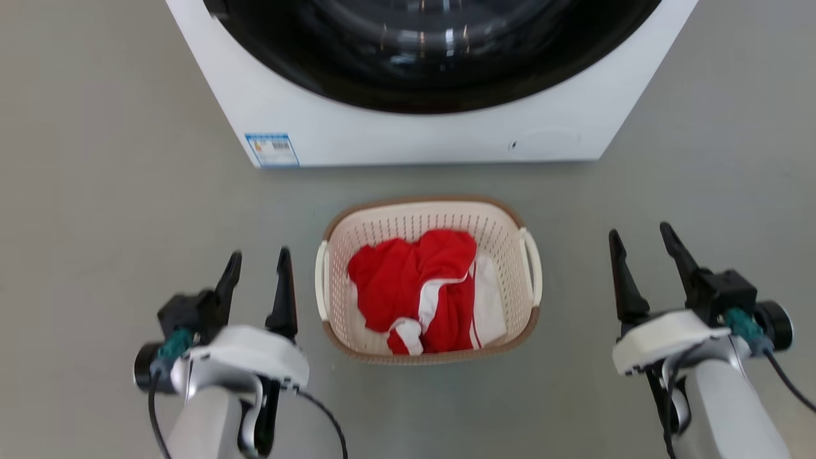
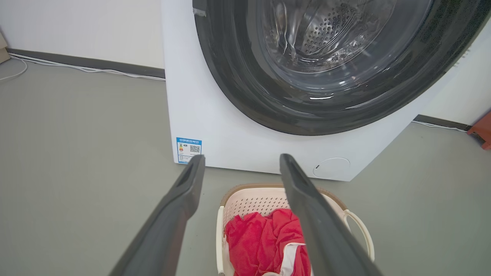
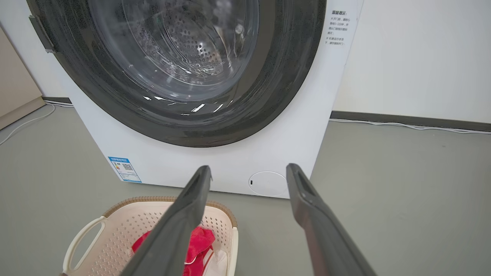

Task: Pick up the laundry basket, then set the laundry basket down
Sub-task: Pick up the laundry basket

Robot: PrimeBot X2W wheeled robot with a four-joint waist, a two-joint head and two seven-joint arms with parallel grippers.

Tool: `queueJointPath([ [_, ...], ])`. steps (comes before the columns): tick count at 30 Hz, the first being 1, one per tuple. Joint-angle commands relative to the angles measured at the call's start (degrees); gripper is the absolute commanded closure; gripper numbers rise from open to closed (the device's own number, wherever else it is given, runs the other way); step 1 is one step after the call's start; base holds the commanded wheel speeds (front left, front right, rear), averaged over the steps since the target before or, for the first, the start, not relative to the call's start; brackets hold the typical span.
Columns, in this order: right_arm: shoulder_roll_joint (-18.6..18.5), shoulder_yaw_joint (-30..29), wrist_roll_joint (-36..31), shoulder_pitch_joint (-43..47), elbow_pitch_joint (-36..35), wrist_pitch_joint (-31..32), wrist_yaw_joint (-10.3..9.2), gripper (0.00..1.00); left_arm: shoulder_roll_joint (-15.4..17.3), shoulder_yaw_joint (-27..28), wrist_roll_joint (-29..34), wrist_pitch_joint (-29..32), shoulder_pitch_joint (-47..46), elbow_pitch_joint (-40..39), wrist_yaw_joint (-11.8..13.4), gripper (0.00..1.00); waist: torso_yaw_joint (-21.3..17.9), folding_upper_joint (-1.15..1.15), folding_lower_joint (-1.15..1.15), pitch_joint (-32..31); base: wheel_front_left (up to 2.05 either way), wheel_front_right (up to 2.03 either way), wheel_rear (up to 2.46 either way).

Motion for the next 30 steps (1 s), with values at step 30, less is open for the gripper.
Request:
queueJointPath([
  [30,-2.6,0.7,-8.0,-29.2,28.5,-0.8,0.35,0.0,0.7,-16.4,-13.3,1.0,-35.3,35.2,2.0,0.0,1.9,0.0,0.0,26.2,0.0,0.0,0.0],
])
